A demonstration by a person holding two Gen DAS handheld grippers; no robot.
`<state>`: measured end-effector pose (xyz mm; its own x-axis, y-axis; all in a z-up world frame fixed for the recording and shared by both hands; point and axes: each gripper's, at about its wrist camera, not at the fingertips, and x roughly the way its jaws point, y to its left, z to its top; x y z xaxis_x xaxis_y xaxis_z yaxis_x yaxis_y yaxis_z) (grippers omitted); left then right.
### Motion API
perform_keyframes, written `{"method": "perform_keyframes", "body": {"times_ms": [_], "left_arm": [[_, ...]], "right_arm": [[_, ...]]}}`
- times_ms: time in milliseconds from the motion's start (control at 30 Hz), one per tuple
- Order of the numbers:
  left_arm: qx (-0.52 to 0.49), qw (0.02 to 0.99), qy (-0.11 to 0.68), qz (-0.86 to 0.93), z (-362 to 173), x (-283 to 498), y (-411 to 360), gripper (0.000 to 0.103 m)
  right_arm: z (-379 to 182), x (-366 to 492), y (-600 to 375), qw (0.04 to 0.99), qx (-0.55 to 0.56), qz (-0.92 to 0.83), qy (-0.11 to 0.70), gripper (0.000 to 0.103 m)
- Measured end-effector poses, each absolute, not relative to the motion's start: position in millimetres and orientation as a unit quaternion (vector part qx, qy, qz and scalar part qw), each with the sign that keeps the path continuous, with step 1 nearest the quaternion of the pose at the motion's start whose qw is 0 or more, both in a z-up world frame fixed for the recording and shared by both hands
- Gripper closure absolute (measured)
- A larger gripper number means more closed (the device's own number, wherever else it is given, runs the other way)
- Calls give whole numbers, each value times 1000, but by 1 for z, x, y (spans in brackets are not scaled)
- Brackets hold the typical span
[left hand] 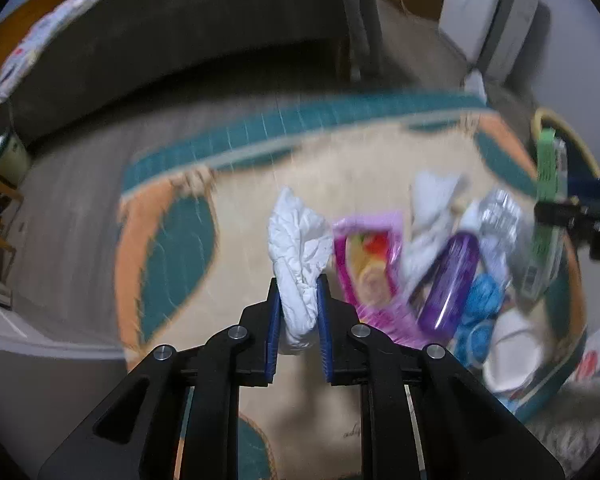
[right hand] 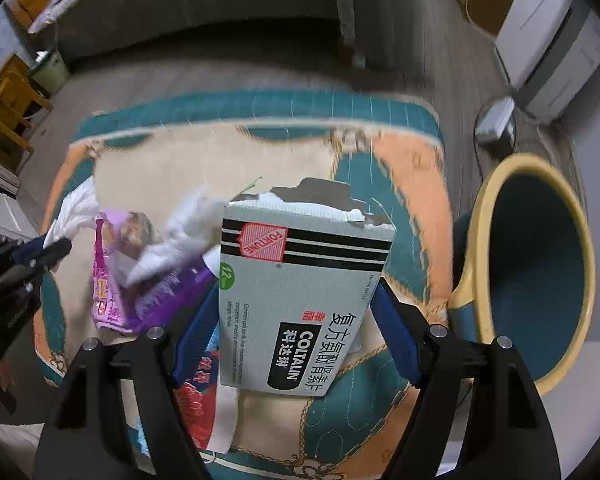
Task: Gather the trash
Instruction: 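Grasp the COLTALIN medicine box with the right tool while the left tool lifts the tissue, then hold the tissue and COLTALIN box over the bin and open both tools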
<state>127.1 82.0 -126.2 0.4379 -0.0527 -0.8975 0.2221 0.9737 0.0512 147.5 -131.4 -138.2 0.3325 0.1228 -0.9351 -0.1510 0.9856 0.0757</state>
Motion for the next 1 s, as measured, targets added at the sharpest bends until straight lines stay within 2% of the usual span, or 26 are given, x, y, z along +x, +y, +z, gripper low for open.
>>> {"method": "perform_keyframes", "body": {"times_ms": [567,1000], "left_arm": [[62,921,370,-105,-29,97,66,85],[65,928,335,-151,-7,92,14,85]], "right_arm": [[-29,127,-152,893,16,80,442,29],[0,122,-214,918,47,37,392,29]]}}
